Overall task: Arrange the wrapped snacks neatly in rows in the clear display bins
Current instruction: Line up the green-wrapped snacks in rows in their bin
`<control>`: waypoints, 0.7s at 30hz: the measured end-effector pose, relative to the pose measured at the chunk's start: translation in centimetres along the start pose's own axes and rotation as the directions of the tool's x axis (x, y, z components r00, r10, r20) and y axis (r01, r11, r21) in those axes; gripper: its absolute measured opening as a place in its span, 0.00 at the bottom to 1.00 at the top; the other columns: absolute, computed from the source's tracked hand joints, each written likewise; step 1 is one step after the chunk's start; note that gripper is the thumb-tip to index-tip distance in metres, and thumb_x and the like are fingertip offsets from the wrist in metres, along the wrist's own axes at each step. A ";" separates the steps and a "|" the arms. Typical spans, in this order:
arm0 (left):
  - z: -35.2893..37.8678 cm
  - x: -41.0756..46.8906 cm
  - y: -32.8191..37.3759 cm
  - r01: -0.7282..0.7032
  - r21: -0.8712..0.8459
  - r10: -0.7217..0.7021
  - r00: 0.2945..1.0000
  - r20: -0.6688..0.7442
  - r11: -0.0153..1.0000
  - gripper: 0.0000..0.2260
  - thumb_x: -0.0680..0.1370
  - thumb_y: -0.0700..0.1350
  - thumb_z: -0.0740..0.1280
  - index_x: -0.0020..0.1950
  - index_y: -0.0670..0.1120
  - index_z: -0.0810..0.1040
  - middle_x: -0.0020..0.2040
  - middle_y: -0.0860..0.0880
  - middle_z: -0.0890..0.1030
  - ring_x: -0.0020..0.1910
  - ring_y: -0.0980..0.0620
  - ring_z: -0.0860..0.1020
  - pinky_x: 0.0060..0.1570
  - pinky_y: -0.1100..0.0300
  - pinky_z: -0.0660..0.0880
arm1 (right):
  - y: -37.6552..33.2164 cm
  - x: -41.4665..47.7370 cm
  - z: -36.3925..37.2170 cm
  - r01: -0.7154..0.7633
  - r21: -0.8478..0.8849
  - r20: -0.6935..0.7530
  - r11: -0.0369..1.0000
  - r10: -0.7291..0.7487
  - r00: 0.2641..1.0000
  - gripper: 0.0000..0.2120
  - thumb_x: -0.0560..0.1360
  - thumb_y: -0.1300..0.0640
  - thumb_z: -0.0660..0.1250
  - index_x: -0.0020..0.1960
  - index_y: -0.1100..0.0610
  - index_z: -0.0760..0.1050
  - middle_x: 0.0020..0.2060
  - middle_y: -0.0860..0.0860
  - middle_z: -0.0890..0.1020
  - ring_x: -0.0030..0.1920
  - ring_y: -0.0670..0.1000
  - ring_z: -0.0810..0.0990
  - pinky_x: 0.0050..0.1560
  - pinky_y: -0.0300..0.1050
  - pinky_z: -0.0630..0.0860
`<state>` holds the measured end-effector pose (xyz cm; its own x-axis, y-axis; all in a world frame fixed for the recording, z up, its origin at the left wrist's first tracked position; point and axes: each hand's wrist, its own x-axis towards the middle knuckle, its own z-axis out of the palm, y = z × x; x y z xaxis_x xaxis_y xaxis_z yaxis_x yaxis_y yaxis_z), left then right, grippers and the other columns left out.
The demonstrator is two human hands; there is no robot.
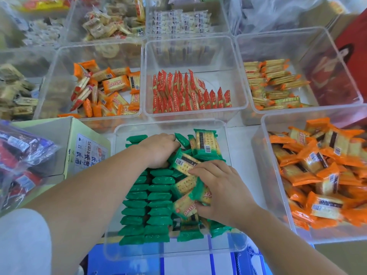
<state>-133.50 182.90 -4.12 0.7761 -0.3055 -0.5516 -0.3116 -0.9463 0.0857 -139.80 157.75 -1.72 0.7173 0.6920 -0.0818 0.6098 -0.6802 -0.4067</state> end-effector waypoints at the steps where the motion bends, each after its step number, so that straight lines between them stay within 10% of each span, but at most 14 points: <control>1: -0.2 0.0 -0.2 -0.009 -0.009 0.009 1.000 0.000 1.000 0.24 0.70 0.50 0.77 0.63 0.47 0.75 0.51 0.49 0.71 0.53 0.46 0.74 0.50 0.52 0.73 | 0.0 0.0 0.0 -0.001 0.005 0.003 1.000 0.001 1.000 0.36 0.63 0.35 0.68 0.70 0.40 0.68 0.65 0.37 0.73 0.66 0.46 0.69 0.65 0.46 0.67; 10: -0.6 -1.0 -1.0 -0.016 -0.121 0.001 0.992 -0.122 0.993 0.24 0.66 0.54 0.77 0.57 0.53 0.72 0.49 0.55 0.75 0.49 0.50 0.74 0.45 0.55 0.69 | 0.2 -0.1 -0.1 0.006 0.042 0.011 0.999 -0.006 1.000 0.35 0.64 0.37 0.68 0.70 0.42 0.70 0.65 0.37 0.73 0.67 0.47 0.69 0.67 0.45 0.67; 17: -0.2 -3.0 -1.5 0.026 -0.336 -0.104 0.971 -0.214 0.941 0.43 0.70 0.49 0.77 0.78 0.62 0.55 0.67 0.51 0.75 0.60 0.47 0.75 0.54 0.51 0.74 | 0.3 -0.2 0.0 0.005 0.042 0.015 0.999 -0.005 1.000 0.35 0.65 0.38 0.71 0.71 0.41 0.68 0.66 0.38 0.72 0.67 0.47 0.68 0.68 0.47 0.70; 21: 0.1 -4.1 -1.2 -0.019 -0.531 -0.181 0.929 -0.323 0.847 0.34 0.69 0.47 0.77 0.70 0.66 0.66 0.60 0.58 0.79 0.55 0.54 0.78 0.53 0.49 0.77 | 0.3 -0.2 0.1 0.001 0.044 0.002 0.999 -0.001 1.000 0.35 0.65 0.39 0.72 0.70 0.41 0.68 0.66 0.38 0.73 0.66 0.47 0.69 0.67 0.47 0.71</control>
<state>-136.37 185.32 -2.05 0.9545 -0.1464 -0.2599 0.0118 -0.8520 0.5234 -139.80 157.42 -1.88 0.7162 0.6929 -0.0833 0.5948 -0.6684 -0.4466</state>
